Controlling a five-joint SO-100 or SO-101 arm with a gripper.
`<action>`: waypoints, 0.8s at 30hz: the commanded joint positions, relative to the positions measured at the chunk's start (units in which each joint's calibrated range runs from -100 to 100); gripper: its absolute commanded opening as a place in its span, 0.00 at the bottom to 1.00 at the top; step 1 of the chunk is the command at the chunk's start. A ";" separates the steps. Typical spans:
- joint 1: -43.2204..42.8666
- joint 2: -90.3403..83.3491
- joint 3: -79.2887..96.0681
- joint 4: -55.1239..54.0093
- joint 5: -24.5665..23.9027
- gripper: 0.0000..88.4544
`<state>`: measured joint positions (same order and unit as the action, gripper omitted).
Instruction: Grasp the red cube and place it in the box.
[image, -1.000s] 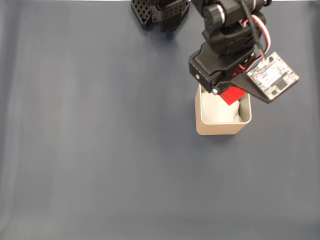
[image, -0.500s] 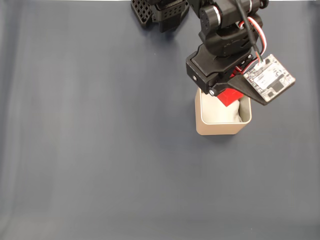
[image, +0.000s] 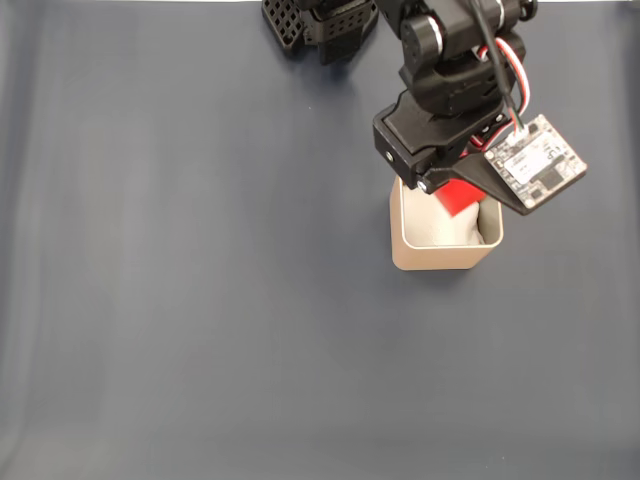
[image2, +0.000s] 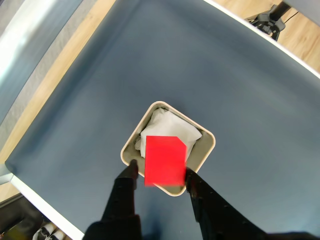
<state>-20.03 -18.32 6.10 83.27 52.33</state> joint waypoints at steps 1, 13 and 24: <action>0.12 -2.84 -0.45 -0.91 -0.44 0.40; 0.33 -3.18 -0.54 -1.24 -0.73 0.52; 0.33 -3.53 0.10 -1.81 -0.88 0.54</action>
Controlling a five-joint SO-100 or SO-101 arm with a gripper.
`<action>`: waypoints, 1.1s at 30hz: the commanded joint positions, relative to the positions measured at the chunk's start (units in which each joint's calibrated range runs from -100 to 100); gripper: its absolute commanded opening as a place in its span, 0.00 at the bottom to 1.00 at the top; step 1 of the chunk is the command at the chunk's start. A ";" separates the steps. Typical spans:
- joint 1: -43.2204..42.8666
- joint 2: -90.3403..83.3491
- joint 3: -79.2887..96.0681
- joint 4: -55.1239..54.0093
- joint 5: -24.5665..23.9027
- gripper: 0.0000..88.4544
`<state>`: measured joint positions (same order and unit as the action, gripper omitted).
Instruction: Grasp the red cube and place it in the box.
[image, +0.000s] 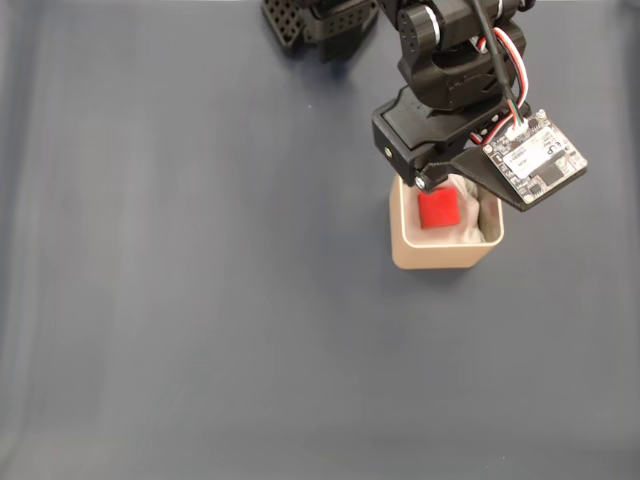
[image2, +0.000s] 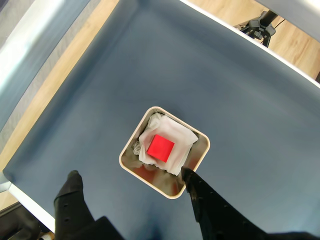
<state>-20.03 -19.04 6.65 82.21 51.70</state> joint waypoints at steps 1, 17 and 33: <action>0.33 -2.82 -0.36 -0.84 -0.24 0.54; 0.40 -3.42 -0.09 -2.07 -2.59 0.26; 8.07 -5.76 1.28 -2.48 -2.59 0.00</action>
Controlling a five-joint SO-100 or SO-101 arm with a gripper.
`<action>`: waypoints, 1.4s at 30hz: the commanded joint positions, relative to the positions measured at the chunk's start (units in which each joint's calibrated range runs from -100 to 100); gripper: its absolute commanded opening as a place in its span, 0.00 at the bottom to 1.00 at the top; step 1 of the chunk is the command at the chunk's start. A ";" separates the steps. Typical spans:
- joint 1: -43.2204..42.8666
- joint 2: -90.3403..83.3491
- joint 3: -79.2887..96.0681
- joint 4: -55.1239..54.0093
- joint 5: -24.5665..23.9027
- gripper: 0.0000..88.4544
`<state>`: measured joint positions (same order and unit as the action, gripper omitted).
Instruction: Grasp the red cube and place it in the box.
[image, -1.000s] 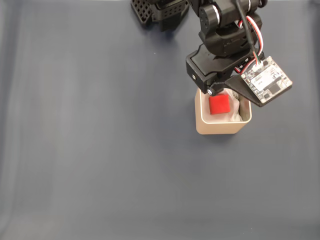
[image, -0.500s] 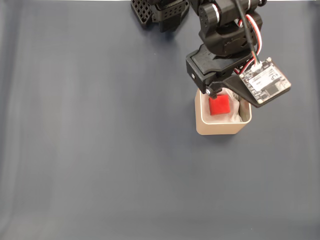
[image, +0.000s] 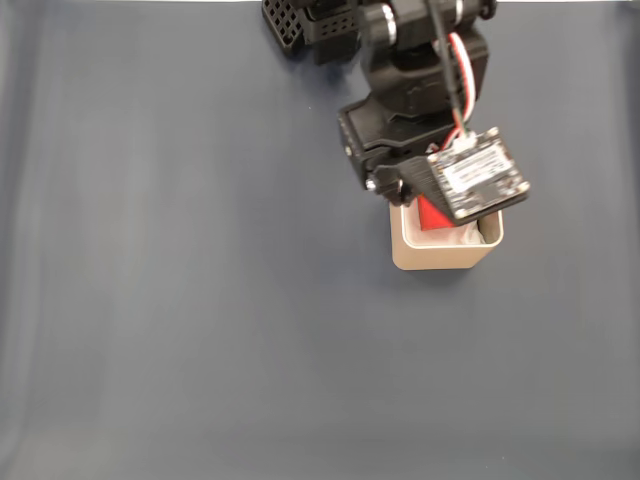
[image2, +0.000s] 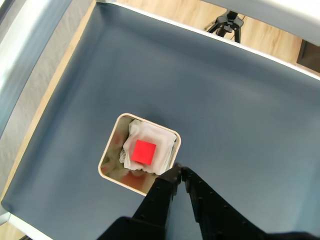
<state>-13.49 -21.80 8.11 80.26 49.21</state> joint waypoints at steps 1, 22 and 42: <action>2.17 -3.17 0.10 -0.61 -0.05 0.00; 12.11 -14.68 21.43 -8.90 -3.27 0.00; 14.59 -42.80 61.72 -30.90 -3.76 0.00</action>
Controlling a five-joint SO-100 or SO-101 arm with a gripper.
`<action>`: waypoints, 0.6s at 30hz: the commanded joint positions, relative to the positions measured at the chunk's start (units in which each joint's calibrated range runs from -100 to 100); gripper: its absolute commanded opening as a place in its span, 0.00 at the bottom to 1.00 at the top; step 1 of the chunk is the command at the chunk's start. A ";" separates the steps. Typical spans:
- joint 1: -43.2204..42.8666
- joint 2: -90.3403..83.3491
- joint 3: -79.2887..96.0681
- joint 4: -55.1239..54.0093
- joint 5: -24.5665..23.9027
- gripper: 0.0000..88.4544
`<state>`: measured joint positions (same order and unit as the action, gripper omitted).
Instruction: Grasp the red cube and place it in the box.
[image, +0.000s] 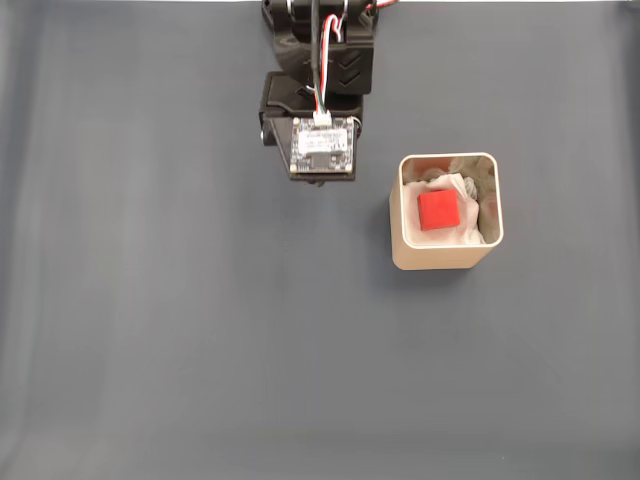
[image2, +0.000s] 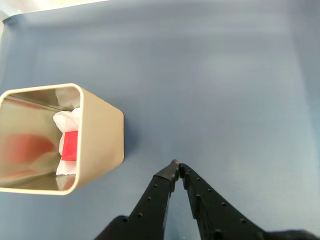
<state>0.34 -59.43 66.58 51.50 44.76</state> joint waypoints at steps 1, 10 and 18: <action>0.83 -7.17 5.44 -2.47 1.07 0.00; 2.82 -21.96 20.12 -3.29 3.27 0.00; 1.19 -29.93 29.05 -2.88 3.27 0.00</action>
<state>2.59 -86.71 94.63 48.82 47.99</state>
